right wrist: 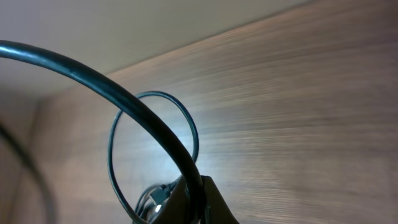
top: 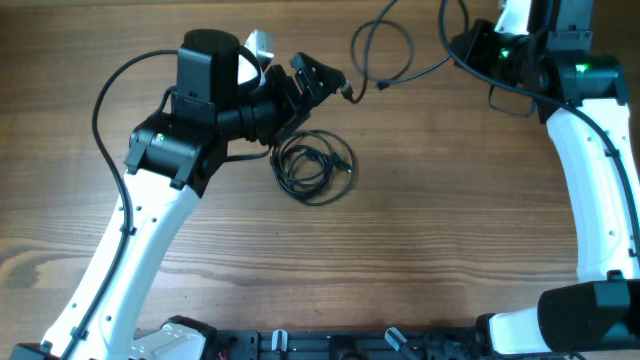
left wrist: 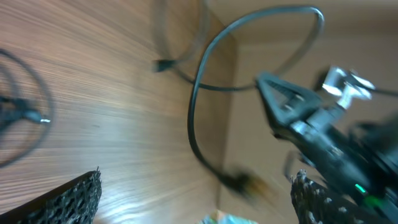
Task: Untangle cables
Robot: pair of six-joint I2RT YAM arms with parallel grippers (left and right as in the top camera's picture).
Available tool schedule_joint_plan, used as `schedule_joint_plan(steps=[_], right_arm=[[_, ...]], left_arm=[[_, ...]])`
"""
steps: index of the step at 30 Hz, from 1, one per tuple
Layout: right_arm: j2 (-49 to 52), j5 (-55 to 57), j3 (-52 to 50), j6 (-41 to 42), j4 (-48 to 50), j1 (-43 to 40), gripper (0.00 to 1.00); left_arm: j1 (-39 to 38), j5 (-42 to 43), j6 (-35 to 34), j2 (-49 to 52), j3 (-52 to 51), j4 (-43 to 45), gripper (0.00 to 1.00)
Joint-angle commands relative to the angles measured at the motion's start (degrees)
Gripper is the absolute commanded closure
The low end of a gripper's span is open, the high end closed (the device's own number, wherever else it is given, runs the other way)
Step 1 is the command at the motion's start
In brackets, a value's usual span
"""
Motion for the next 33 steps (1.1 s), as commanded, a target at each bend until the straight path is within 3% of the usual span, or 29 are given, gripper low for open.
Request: schedule_joint_plan(steps=[1, 5, 8, 11, 20, 25, 28, 32, 33], right_arm=[[0.24, 6.45, -0.15, 6.97, 2.32, -0.02, 0.96], [0.24, 15.45, -0.15, 7.10, 8.11, -0.02, 0.96], [0.31, 27.63, -0.15, 6.99, 12.90, -0.13, 0.96], [0.48, 32.68, -0.15, 6.91, 17.27, -1.31, 0.96], [6.54, 33.70, -0.15, 9.09, 21.79, -14.82, 0.96], [9.35, 43.78, -0.15, 22.86, 18.05, -21.64, 0.96], [10.86, 43.17, -0.15, 24.63, 19.26, -23.96, 0.96], [14.60, 42.91, -0.15, 37.24, 20.90, -24.63, 0.96], [16.61, 39.52, -0.15, 37.05, 24.37, -24.61, 0.96]], left_arm=[[0.02, -14.45, 1.33, -0.92, 1.22, -4.28, 0.00], [0.02, -24.81, 1.31, -0.92, 1.22, -12.02, 0.00], [0.02, -25.57, 1.29, -0.92, 1.22, -16.02, 0.00], [0.02, -25.57, 1.29, -0.92, 1.22, -17.18, 0.00], [0.02, -25.57, 1.29, -0.92, 1.22, -17.18, 0.00], [0.02, -25.57, 1.29, -0.92, 1.22, -17.18, 0.00], [0.02, -25.57, 1.29, -0.92, 1.22, -17.18, 0.00], [0.02, -25.57, 1.29, -0.92, 1.22, -17.18, 0.00], [0.02, -25.57, 1.29, -0.92, 1.22, -17.18, 0.00]])
